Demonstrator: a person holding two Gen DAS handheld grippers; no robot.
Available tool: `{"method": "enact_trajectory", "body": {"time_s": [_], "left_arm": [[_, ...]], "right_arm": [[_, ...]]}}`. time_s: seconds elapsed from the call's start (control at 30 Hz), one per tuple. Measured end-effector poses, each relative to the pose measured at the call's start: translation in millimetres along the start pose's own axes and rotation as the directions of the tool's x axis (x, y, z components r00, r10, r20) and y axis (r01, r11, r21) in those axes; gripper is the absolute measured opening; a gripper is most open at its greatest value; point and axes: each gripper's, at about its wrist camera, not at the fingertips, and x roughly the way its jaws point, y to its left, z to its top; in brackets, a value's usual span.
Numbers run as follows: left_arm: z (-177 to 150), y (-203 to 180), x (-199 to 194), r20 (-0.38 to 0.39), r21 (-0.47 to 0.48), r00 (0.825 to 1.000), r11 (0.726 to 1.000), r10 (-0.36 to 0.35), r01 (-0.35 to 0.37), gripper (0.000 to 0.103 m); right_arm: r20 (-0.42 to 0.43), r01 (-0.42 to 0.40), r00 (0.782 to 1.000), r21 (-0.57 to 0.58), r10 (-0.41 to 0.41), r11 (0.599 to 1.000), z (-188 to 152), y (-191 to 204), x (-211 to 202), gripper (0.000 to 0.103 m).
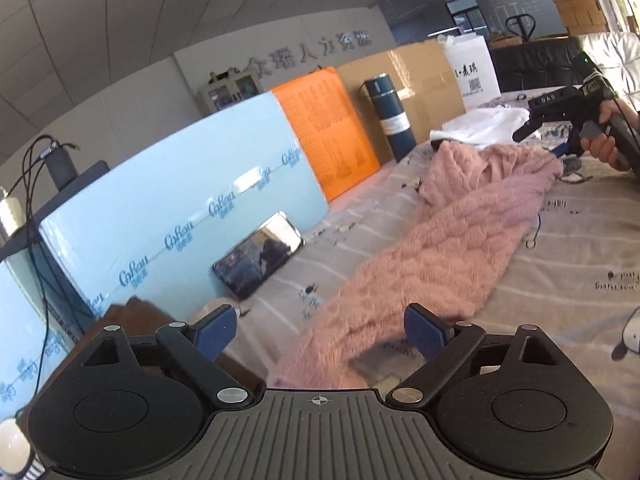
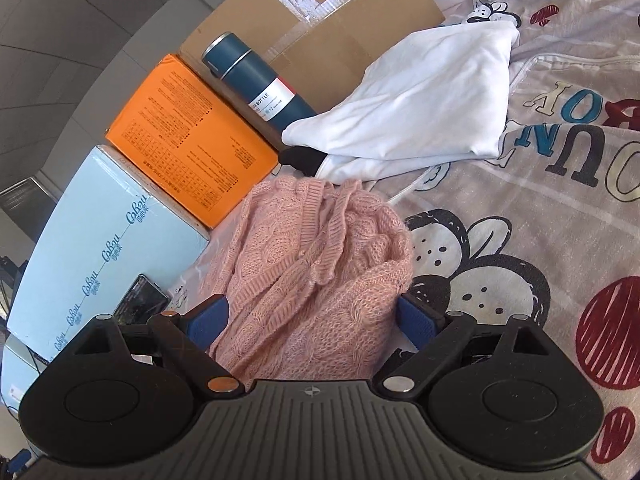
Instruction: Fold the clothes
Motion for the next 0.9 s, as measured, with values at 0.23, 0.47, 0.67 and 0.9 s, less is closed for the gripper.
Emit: {"method": "enact_trajectory", "body": {"time_s": [0.23,0.47,0.67,0.9], "left_arm": [[2.7,-29.3,91.1,-0.116,0.048,0.969,0.974,-0.217,0.223,0.069],[-8.3,-65.6,62.5,-0.035,0.116,0.979,0.972,-0.201,0.204,0.014],[-7.5,-91.1,4.0,0.090,0.161,0.996,0.987,-0.019,0.005,0.010],[-31.3,-106.8,-31.3,0.067,0.082,0.998,0.997,-0.004,-0.002,0.010]], "right_arm": [[-0.064,-0.050,0.997,0.001,0.050,0.999,-12.0,13.5,2.4,0.090],[-0.115,-0.041,0.993,-0.109,0.028,0.993,-34.2,37.2,7.9,0.043],[-0.109,-0.078,0.992,-0.124,0.064,0.989,-44.9,45.4,-0.7,0.018],[-0.036,-0.110,0.994,-0.150,0.105,0.983,-60.4,49.8,-51.8,0.016]]}}
